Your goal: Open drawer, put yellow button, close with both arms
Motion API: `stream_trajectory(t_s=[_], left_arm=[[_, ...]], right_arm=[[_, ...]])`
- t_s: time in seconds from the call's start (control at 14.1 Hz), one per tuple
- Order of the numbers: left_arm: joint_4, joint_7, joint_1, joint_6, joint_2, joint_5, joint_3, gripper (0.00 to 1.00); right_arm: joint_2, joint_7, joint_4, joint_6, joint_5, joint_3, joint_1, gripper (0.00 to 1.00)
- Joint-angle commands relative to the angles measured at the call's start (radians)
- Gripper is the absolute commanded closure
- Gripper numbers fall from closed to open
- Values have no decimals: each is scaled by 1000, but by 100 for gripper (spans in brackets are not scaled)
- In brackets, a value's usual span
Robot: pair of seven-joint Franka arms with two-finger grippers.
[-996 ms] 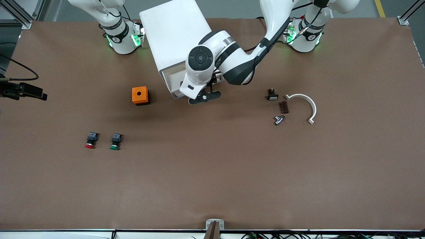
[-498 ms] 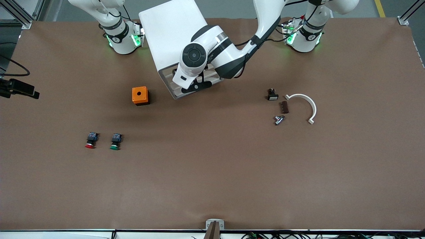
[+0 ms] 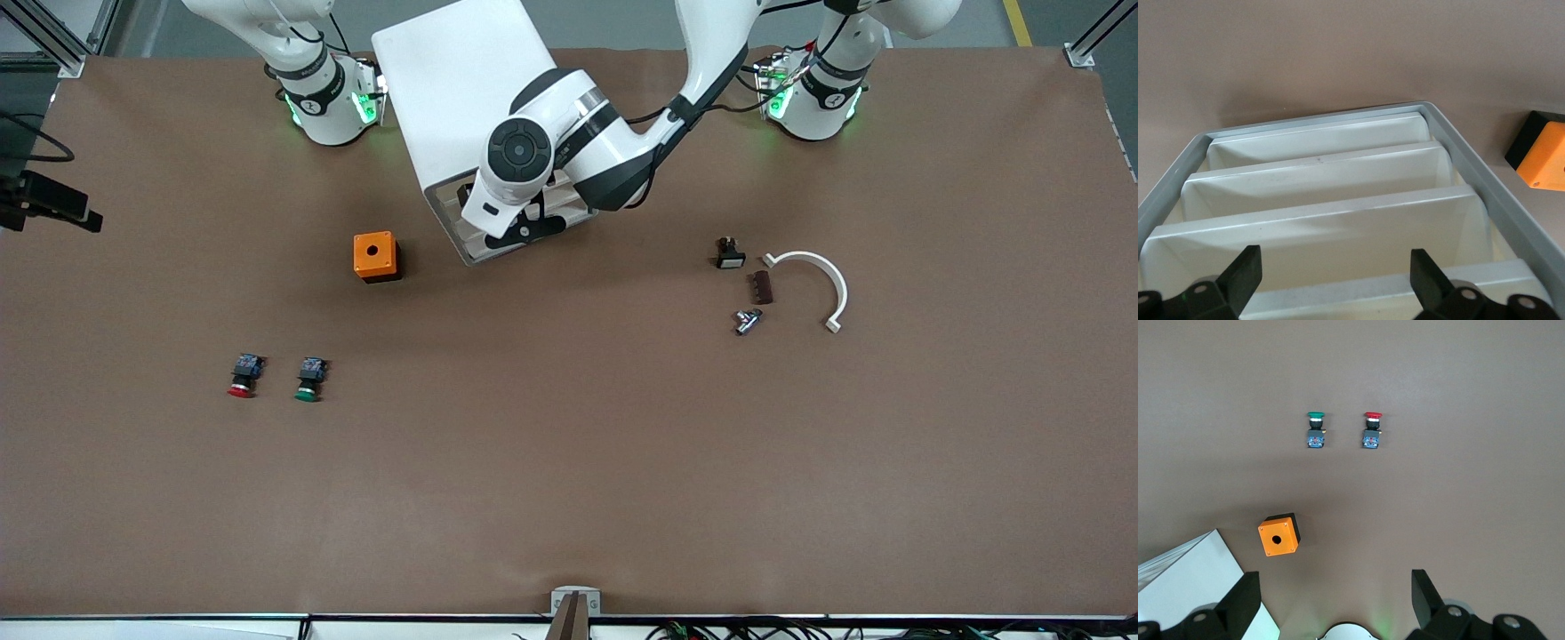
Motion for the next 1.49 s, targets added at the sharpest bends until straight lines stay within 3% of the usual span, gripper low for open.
stream_trajectory(t_s=[0.0, 0.28, 0.64, 1.07, 1.21, 1.42], left_arm=[[-2, 6, 51, 2, -30, -20, 5, 0], [0, 5, 165, 2, -59, 4, 5, 0], [3, 3, 291, 0, -80, 184, -1, 0], [1, 106, 418, -9, -152, 205, 5, 0], [1, 171, 476, -146, -217, 289, -6, 0], [-6, 481, 571, -325, -315, 300, -1, 0]], right_arm=[[-116, 9, -143, 64, 10, 14, 2, 0], [-166, 9, -182, 72, 10, 14, 10, 0], [-234, 9, -249, 94, 10, 3, 37, 0], [-255, 7, -251, 94, 10, -29, 42, 0], [-255, 6, -251, 94, 3, -30, 56, 0], [-255, 4, -251, 104, -10, -30, 56, 0]])
